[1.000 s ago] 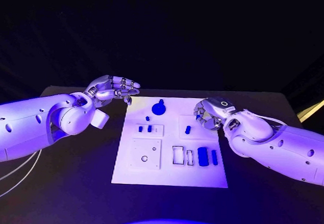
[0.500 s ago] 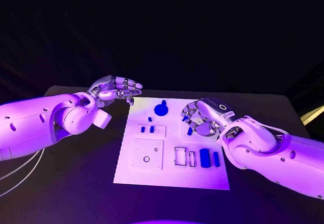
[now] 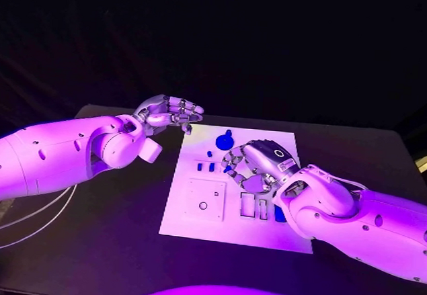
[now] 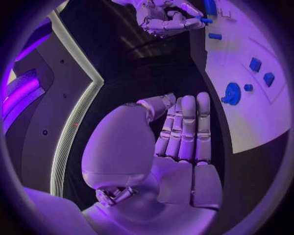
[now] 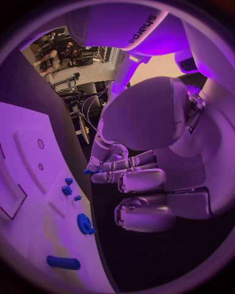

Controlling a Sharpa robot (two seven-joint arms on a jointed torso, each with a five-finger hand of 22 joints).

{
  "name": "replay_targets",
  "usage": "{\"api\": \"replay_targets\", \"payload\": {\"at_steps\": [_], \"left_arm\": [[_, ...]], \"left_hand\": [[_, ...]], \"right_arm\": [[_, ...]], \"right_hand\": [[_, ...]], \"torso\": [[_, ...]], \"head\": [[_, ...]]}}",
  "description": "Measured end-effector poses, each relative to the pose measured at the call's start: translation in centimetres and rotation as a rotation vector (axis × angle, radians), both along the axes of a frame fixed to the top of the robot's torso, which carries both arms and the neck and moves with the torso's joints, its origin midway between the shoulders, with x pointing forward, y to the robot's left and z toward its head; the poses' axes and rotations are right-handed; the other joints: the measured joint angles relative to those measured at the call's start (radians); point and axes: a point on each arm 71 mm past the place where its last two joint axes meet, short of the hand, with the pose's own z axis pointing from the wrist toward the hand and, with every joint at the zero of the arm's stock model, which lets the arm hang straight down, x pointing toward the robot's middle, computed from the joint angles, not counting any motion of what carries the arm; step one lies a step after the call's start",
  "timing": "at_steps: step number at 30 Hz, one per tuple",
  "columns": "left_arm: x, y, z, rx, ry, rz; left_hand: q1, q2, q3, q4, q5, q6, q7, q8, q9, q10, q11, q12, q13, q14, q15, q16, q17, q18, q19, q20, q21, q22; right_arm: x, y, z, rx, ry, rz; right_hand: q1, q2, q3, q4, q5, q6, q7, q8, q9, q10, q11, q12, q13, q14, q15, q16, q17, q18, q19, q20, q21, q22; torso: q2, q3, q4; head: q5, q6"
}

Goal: Assemble the parts on the task board

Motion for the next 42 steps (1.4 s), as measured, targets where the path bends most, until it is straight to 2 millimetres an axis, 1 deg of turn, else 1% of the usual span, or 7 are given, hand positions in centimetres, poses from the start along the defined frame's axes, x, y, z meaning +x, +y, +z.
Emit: {"api": "replay_targets", "payload": {"at_steps": [5,9,13,17,26,30,42], "left_arm": [[0.1,-0.3,0.1,-0.001,0.000,-0.004],[0.1,-0.5,0.1,-0.002,-0.001,-0.006],[0.2,-0.7,0.1,-0.003,0.000,-0.008],[0.2,-0.8,0.1,-0.003,-0.001,-0.010],[0.2,-0.9,0.1,-0.004,0.000,-0.013],[0.2,-1.0,0.1,-0.004,0.001,-0.015],[0.3,-1.0,0.1,-0.003,0.003,-0.016]], "left_hand": [[0.000,0.000,0.000,0.000,0.000,0.000,0.000,0.000,0.000,0.000,0.000,0.000,0.000,0.000,0.000,0.000,0.000,0.000,0.000,0.000,0.000,0.000],[0.000,0.000,0.000,0.000,0.000,0.000,0.000,0.000,0.000,0.000,0.000,0.000,0.000,0.000,0.000,0.000,0.000,0.000,0.000,0.000,0.000,0.000],[0.000,0.000,0.000,0.000,0.000,0.000,0.000,0.000,0.000,0.000,0.000,0.000,0.000,0.000,0.000,0.000,0.000,0.000,0.000,0.000,0.000,0.000],[0.000,0.000,0.000,0.000,0.000,0.000,0.000,0.000,0.000,0.000,0.000,0.000,0.000,0.000,0.000,0.000,0.000,0.000,0.000,0.000,0.000,0.000],[0.000,0.000,0.000,0.000,0.000,0.000,0.000,0.000,0.000,0.000,0.000,0.000,0.000,0.000,0.000,0.000,0.000,0.000,0.000,0.000,0.000,0.000],[0.000,0.000,0.000,0.000,0.000,0.000,0.000,0.000,0.000,0.000,0.000,0.000,0.000,0.000,0.000,0.000,0.000,0.000,0.000,0.000,0.000,0.000],[0.000,0.000,0.000,0.000,0.000,0.000,0.000,0.000,0.000,0.000,0.000,0.000,0.000,0.000,0.000,0.000,0.000,0.000,0.000,0.000,0.000,0.000]], "right_arm": [[-0.4,0.9,-2.0,-0.028,0.036,0.015],[-0.6,1.2,-3.2,-0.049,0.059,0.018],[-0.7,1.6,-4.0,-0.068,0.074,0.019],[-0.7,1.7,-4.6,-0.083,0.084,0.014],[-0.6,1.8,-5.3,-0.098,0.092,0.002],[-0.6,1.8,-5.5,-0.101,0.094,0.000],[-0.6,2.1,-5.7,-0.104,0.096,-0.001]], "right_hand": [[0.000,0.000,0.000,0.000,0.000,0.000,0.000,0.000,0.000,0.000,0.000,0.000,0.000,0.000,0.000,0.000,-0.001,0.000,0.000,0.000,0.000,0.000],[0.000,0.000,0.000,0.000,0.000,0.000,0.000,0.000,0.000,0.000,0.000,0.000,0.000,0.000,0.000,0.000,-0.001,0.000,0.000,0.000,0.000,0.000],[0.000,0.000,0.000,0.000,0.000,0.001,0.001,0.000,0.000,0.000,0.000,0.000,0.000,0.000,0.000,0.000,-0.001,0.000,0.000,0.000,0.000,0.000],[0.000,0.000,0.000,0.000,0.000,0.001,0.001,0.000,0.000,0.000,0.000,0.000,0.000,0.000,0.000,0.000,-0.001,0.000,0.000,0.000,0.000,0.000],[0.000,0.000,0.004,-0.004,0.000,0.001,0.001,0.000,0.000,0.000,0.000,0.000,0.000,0.000,0.000,0.000,-0.002,0.000,0.000,0.000,0.000,0.000],[0.000,0.000,0.004,-0.004,0.000,0.001,0.001,0.000,0.000,0.000,0.000,0.000,0.000,0.000,0.000,0.000,-0.002,0.000,0.000,0.000,0.000,0.000],[0.000,0.000,0.004,-0.004,0.000,0.001,0.001,0.000,0.000,0.000,0.000,0.000,0.000,0.000,0.000,-0.002,-0.002,0.000,0.000,0.000,0.000,0.000]], "torso": [[0.000,0.0000,-0.0004],[0.001,0.0001,0.0013],[0.002,0.0008,0.0018],[0.002,0.0015,0.0015],[0.002,0.0031,0.0002],[0.002,0.0035,-0.0002],[0.002,0.0034,-0.0005]], "head": [[0.019,-0.009],[0.029,-0.017],[0.042,-0.024],[0.050,-0.031],[0.059,-0.040],[0.061,-0.043],[0.063,-0.047]]}}
